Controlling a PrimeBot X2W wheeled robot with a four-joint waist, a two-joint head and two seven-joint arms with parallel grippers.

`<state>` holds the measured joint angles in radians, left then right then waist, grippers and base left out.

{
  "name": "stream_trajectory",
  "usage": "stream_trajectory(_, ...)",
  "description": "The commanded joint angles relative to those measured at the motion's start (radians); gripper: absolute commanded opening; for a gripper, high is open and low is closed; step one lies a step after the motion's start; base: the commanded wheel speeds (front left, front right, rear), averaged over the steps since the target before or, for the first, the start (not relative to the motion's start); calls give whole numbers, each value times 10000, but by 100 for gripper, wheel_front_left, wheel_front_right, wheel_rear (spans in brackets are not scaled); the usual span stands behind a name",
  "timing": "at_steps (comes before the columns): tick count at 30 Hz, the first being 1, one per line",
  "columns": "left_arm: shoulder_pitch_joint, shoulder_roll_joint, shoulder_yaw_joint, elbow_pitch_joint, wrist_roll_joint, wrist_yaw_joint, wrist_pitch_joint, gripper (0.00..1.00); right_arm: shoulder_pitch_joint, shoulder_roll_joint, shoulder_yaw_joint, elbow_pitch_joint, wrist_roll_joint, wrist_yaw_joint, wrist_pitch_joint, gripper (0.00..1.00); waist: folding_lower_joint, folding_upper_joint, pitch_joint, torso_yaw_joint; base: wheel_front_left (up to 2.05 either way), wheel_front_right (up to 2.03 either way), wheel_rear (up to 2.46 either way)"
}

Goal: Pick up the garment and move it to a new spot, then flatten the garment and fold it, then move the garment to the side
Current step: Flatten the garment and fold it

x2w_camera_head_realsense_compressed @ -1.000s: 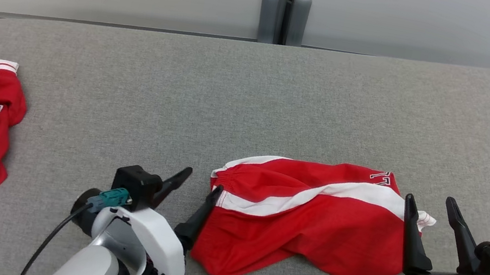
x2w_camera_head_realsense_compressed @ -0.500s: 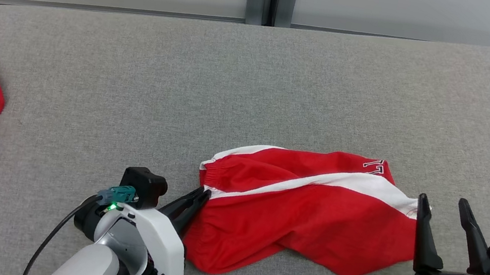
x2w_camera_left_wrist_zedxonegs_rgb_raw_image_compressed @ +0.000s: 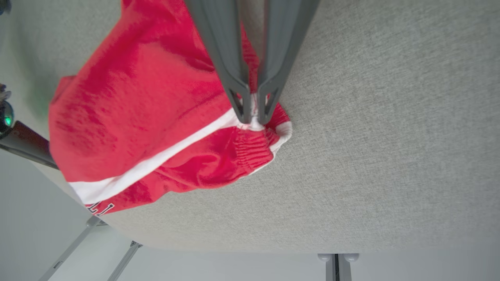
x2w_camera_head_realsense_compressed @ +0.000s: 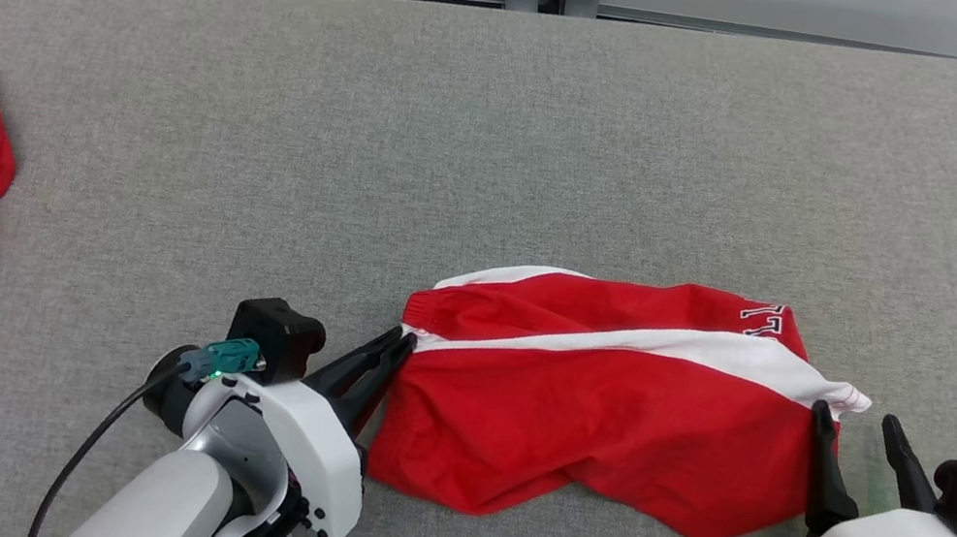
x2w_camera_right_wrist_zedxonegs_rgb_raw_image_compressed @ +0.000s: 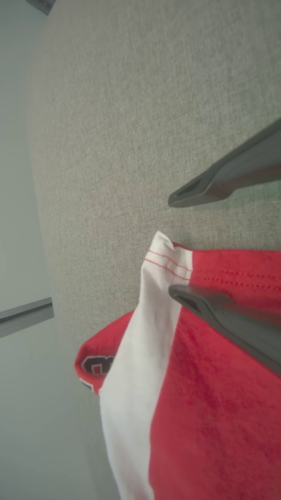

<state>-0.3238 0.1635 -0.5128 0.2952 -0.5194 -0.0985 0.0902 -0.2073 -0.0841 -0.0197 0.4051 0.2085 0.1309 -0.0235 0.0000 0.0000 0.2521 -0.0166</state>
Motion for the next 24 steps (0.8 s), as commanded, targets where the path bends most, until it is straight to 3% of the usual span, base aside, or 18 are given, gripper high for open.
stream_trajectory(1, -196, 48, 34, -28, 72, 53, -71, 0, -188, -64, 57, 134, 126, -3, -120, 100, 0, 0, 52, 30, 0, 0, 0)
stream_trajectory(6, -246, 100, 59, -40, 67, 92, -128, 0, -878, -256, 608, 1322, 600, -3, -311, 96, 0, 0, 193, 40, 0, 0, 0)
stream_trajectory(7, -265, 109, 47, -45, 80, 84, -132, 0, -1000, -263, 787, 1525, 745, -3, -305, 39, 0, 0, 217, 52, 0, 0, 0)
stream_trajectory(9, -310, 128, 36, -52, 101, 100, -154, 0, -1165, -348, 1037, 1899, 976, -3, -294, 0, 0, 0, 265, 65, 0, 0, 0)
stream_trajectory(16, -371, 148, 73, -74, 127, 195, -374, 0, -1447, -747, 1550, 2660, 1720, -15, -516, 0, 0, 0, 319, 107, 0, 0, 0)
stream_trajectory(24, -284, 433, 380, -877, 502, 591, -1397, 0, -1237, -1181, 1391, 1236, 1912, -12, -2065, 0, 0, 0, 57, -4, 0, 0, 0)
